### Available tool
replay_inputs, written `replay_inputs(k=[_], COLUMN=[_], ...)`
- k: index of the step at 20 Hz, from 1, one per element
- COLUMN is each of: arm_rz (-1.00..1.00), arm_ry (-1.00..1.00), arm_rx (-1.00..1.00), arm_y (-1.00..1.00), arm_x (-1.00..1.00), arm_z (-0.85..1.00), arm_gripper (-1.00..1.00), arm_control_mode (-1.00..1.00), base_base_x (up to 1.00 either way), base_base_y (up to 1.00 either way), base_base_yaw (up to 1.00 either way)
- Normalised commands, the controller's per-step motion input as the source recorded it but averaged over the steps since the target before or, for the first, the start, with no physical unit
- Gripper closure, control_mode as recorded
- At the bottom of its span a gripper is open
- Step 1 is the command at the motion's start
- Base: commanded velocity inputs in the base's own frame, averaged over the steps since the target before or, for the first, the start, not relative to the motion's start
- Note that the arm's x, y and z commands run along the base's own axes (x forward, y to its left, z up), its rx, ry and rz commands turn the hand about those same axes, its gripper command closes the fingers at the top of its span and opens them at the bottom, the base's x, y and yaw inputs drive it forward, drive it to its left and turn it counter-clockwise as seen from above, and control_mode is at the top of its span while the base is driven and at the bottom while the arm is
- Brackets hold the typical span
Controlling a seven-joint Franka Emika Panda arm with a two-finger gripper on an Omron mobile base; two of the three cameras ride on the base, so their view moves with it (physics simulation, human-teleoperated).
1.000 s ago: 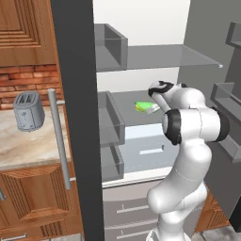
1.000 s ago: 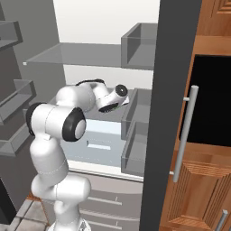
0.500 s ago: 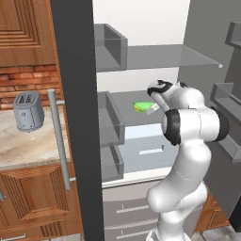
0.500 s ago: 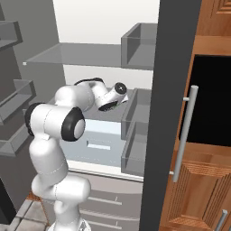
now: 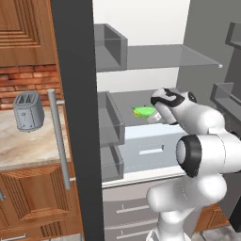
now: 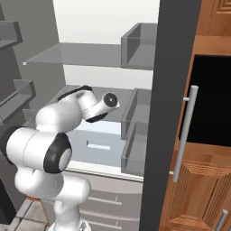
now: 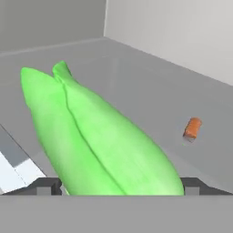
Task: Move the corn and sushi from the second highest shelf to the top shelf to make space. Then, place the pitcher from the counter on the cleared second highest shelf.
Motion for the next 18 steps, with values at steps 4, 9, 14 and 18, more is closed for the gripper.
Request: replay_inputs(k=[4, 9, 14, 18], arm_rz=[0.0, 0.0, 0.0, 0.0], arm_ry=[0.0, 0.02, 0.02, 0.0], arm_rx=[-0.01, 0.0, 0.0, 0.0], arm_y=[0.16, 0.06, 0.01, 0.0], arm_x=[-0.7, -0.46, -0.42, -0.49], arm_z=[1.0, 1.0, 1.0, 0.86], arm_gripper=[1.0, 1.0, 1.0, 1.0], arm_control_mode=[-1.0, -1.0, -1.0, -1.0], base_base_x=[0.0, 0.0, 0.0, 0.0], base_base_y=[0.0, 0.0, 0.0, 0.0], base_base_yaw=[0.0, 0.0, 0.0, 0.0])
